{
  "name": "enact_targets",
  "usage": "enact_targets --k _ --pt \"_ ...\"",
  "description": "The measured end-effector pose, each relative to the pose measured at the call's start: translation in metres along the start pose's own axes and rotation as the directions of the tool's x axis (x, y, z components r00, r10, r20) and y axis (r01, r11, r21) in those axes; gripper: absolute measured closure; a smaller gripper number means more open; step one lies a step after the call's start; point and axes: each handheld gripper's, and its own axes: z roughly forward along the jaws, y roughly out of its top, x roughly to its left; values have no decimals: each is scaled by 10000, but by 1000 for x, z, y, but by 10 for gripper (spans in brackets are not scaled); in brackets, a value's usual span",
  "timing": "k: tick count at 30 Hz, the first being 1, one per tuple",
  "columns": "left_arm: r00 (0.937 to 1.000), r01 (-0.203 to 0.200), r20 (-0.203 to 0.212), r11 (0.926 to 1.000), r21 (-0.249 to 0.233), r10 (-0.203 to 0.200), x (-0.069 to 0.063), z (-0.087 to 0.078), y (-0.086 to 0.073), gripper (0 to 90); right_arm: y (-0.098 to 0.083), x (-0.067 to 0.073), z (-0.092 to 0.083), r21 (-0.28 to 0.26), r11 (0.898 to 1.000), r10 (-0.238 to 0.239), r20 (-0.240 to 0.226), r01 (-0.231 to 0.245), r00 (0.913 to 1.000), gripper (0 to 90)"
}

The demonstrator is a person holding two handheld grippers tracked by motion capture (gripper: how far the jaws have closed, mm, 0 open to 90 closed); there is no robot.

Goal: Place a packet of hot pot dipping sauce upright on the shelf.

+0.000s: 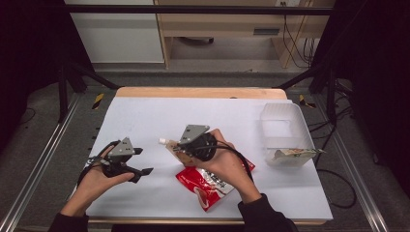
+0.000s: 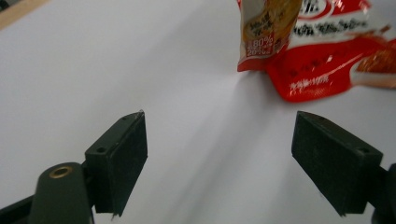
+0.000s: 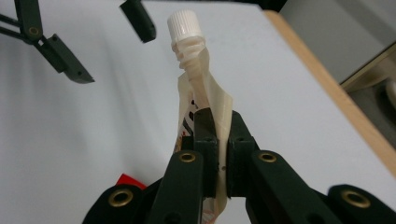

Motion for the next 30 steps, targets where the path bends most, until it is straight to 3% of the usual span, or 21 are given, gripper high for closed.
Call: enact_targets --k 3,6,11,19,24,30 --pt "9999 -165 -21 9999 53 165 -6 5 4 179 2 7 9 -217 9998 24 -420 -34 9991 867" --pt "9997 -255 18 9996 73 255 -8 6 5 179 5 10 9 -152 9997 -184 -340 178 9993 870" --pt "9998 -181 -34 9998 78 182 -6 5 3 179 4 5 5 -301 9995 36 -185 -42 9998 877" --pt "9999 -39 -131 10000 -80 38 -3 2 1 179 8 -6 -17 -398 9992 68 207 -60 9998 884" --pt "9999 42 -132 9999 -102 -43 -3 2 0 179 10 -22 -35 -556 9984 70 380 -49 9993 886" --pt "9997 168 -179 9993 -346 -174 -1 -2 2 179 12 -51 -62 -480 9987 183 659 -152 9977 887"
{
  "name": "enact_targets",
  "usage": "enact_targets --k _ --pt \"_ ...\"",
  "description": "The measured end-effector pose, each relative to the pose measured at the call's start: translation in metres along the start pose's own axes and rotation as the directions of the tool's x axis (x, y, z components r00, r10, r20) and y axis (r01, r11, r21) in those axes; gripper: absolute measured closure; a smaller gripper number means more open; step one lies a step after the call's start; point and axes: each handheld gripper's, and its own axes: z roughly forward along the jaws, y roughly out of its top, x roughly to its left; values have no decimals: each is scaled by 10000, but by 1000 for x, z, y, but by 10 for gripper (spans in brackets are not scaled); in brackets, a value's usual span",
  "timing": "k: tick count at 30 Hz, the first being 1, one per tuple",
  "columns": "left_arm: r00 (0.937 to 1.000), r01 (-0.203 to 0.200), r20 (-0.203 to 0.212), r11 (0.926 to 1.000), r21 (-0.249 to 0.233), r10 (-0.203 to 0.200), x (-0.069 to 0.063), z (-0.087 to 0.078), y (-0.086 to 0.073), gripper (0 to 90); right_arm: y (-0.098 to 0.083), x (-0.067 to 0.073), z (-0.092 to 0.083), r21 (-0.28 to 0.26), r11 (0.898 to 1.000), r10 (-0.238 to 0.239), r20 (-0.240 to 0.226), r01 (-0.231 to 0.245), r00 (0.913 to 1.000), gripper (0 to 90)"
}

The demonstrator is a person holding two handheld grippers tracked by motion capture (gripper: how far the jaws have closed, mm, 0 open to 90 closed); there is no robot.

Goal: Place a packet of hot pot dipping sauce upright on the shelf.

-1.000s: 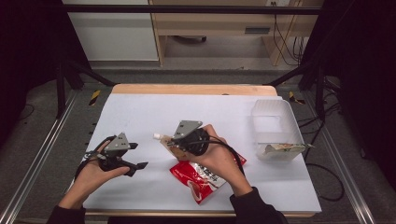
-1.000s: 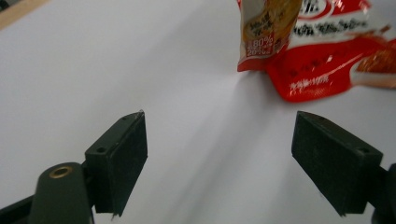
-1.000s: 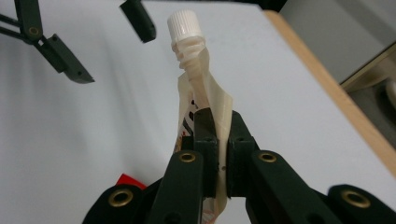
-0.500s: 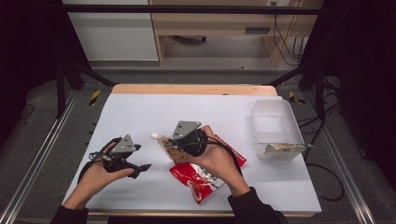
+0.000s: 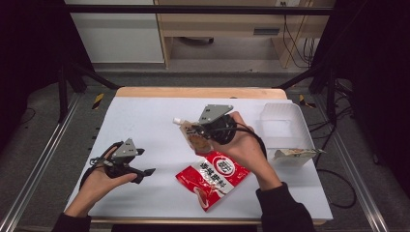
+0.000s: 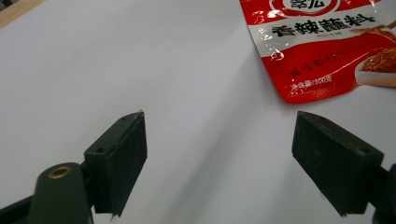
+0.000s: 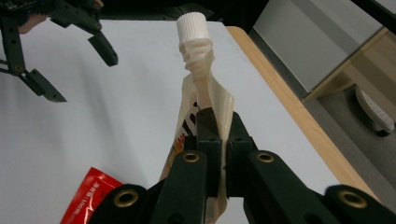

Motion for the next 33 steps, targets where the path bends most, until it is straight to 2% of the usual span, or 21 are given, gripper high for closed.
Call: enact_targets --k 7,17,27,33 --pt "9998 192 -49 9997 -182 -193 4 -5 -3 178 1 -33 -32 230 9994 233 425 -243 9988 886" --pt "9990 386 -232 9989 -253 -392 7 -10 -9 177 -3 -69 -73 285 9983 496 641 -515 9967 886" --pt "9967 523 -596 9978 -402 -546 6 -17 -24 176 -26 -106 -104 173 9942 1045 718 -1060 9919 885" --pt "9947 644 -768 9961 -597 -689 5 -23 -33 173 -41 -120 -122 145 9940 1066 855 -1082 9906 885"
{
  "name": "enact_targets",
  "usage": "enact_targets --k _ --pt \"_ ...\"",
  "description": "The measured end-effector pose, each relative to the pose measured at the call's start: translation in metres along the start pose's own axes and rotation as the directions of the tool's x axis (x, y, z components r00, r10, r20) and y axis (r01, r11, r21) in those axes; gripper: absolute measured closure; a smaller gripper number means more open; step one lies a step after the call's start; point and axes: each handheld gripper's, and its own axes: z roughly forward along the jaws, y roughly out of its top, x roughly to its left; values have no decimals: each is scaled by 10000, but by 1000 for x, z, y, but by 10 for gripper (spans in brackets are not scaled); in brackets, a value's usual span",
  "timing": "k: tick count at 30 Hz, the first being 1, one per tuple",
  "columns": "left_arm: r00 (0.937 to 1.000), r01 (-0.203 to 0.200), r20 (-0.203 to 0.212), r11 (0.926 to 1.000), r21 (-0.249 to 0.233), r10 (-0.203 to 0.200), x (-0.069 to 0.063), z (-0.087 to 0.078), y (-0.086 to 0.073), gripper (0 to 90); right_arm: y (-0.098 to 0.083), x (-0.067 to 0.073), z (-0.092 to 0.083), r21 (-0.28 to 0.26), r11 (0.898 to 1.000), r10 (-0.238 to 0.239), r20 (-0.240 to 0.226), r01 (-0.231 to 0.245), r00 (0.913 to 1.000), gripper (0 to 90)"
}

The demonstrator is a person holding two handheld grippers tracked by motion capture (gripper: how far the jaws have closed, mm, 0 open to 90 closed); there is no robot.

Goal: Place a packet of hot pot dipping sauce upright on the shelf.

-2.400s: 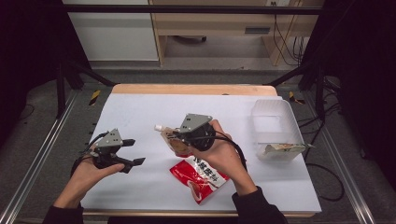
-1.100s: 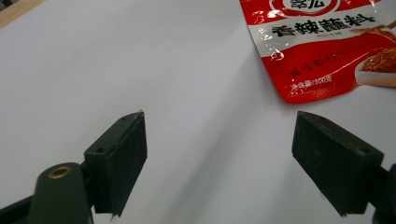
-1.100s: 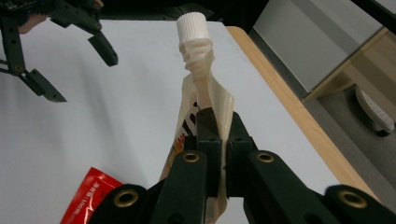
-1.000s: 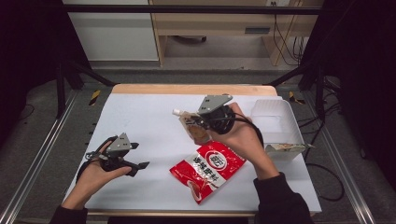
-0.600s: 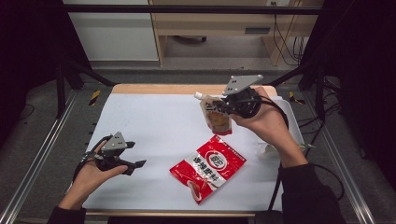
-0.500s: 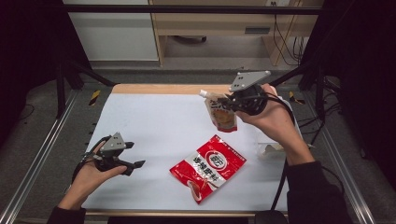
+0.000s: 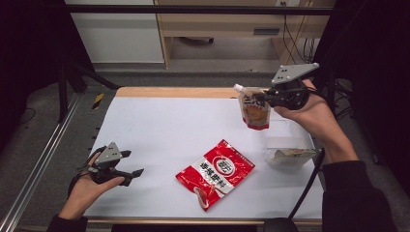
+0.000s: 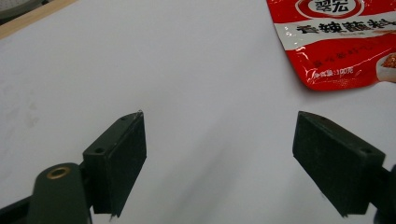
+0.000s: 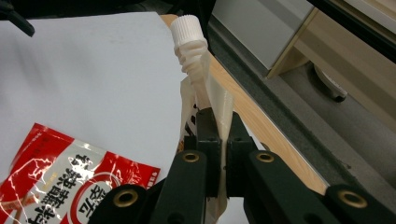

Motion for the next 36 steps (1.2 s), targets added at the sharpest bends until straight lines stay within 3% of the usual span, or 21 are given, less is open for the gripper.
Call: enact_targets --k 10,21,36 --pt "9998 125 -171 9996 -236 -129 -4 -7 -10 172 -29 -25 -27 -229 9984 528 176 -524 9985 884" --pt "9990 309 -316 9993 -196 -315 -3 -6 -21 169 -54 -39 -50 86 9992 382 406 -385 9984 883" --pt "9987 393 -318 9991 -160 -398 -1 -6 -23 168 -83 -44 -46 872 9957 302 -26 -298 9995 882"
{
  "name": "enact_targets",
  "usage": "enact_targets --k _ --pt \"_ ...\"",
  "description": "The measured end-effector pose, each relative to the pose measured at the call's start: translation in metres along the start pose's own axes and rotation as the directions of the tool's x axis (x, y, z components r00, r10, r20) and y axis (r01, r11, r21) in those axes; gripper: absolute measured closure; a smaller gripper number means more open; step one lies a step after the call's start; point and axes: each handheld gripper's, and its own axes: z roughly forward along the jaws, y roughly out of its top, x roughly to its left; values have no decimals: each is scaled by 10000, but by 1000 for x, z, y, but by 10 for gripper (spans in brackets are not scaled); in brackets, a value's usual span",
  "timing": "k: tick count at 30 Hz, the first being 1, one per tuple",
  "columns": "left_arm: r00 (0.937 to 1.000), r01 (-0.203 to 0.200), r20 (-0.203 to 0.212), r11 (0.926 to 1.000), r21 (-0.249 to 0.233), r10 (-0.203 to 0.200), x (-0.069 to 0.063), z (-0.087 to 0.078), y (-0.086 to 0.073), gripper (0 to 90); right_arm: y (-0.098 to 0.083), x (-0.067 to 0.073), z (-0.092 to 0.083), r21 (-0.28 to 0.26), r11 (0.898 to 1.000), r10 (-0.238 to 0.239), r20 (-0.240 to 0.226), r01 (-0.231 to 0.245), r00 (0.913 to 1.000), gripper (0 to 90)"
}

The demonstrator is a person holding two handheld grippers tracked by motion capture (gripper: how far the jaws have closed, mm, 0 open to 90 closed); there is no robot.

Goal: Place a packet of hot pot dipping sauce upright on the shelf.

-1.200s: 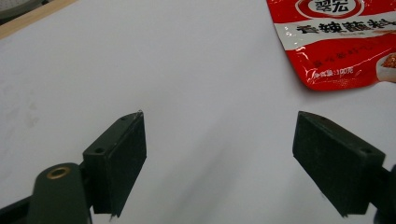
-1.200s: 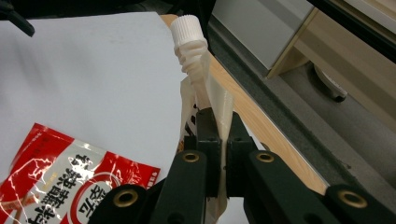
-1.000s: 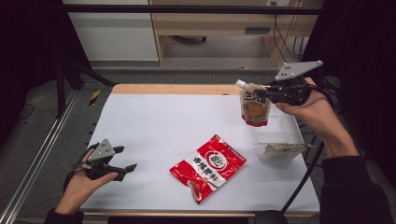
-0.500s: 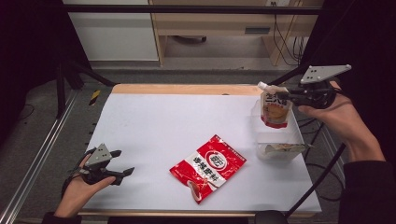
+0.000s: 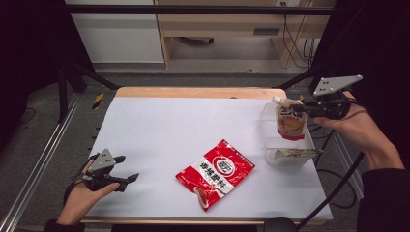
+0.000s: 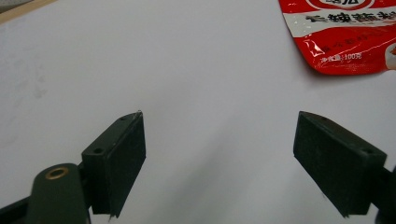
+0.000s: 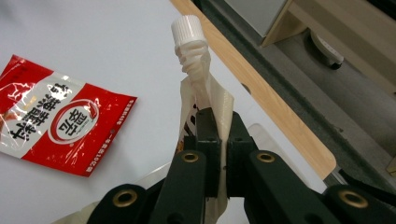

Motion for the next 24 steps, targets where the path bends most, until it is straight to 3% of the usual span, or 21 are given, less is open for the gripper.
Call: enact_targets --k 10,24 --pt "10000 5 30 10000 44 -5 -1 1 0 167 -12 1 16 309 9995 -58 -453 72 9990 881" --pt "10000 16 32 10000 34 -16 0 0 -1 164 -16 3 34 522 9985 -147 -840 192 9964 880"
